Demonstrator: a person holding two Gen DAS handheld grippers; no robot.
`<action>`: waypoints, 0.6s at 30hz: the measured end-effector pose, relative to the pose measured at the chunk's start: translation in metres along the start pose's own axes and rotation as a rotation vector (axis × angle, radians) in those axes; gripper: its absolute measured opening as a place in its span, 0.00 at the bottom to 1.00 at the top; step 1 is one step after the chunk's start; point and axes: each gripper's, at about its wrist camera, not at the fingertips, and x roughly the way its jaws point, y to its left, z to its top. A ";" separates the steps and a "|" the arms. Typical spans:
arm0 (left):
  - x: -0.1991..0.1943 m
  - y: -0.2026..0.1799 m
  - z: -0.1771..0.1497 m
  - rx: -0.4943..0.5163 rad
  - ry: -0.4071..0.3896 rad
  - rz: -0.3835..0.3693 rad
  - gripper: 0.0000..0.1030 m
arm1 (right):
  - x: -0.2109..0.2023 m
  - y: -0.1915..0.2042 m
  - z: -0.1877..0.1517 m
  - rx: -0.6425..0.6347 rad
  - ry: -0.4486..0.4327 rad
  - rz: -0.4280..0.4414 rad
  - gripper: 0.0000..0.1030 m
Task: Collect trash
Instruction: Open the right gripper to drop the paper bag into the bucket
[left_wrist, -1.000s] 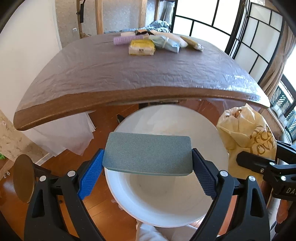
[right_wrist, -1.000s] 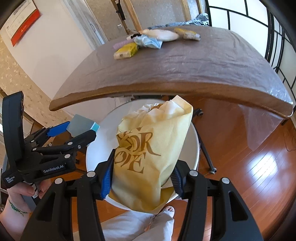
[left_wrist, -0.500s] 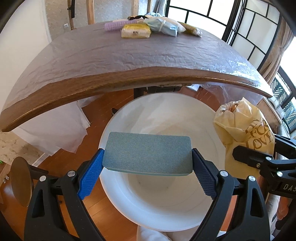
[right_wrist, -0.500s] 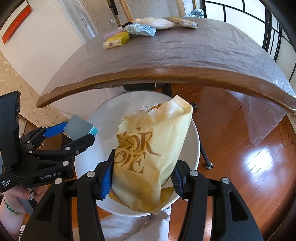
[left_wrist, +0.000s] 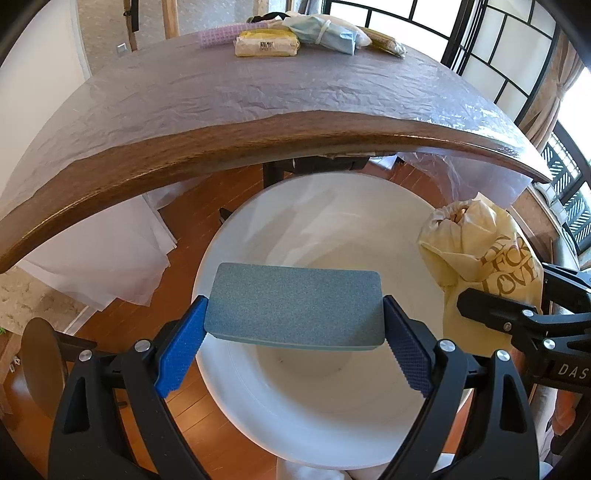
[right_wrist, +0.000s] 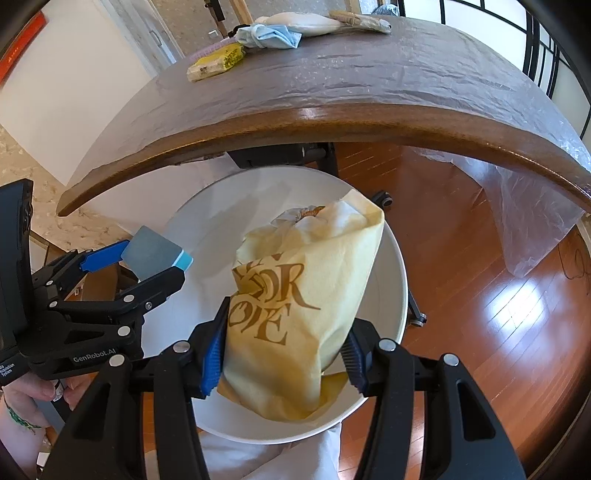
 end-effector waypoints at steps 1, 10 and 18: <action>0.001 0.000 0.001 0.001 0.002 0.000 0.89 | 0.001 0.001 0.001 0.001 0.002 -0.002 0.51; 0.008 0.000 0.008 0.019 0.009 -0.011 0.90 | 0.001 0.003 0.004 0.011 0.016 -0.017 0.65; 0.013 0.002 0.013 0.015 0.020 -0.030 0.94 | -0.010 -0.001 0.009 0.036 -0.030 -0.035 0.79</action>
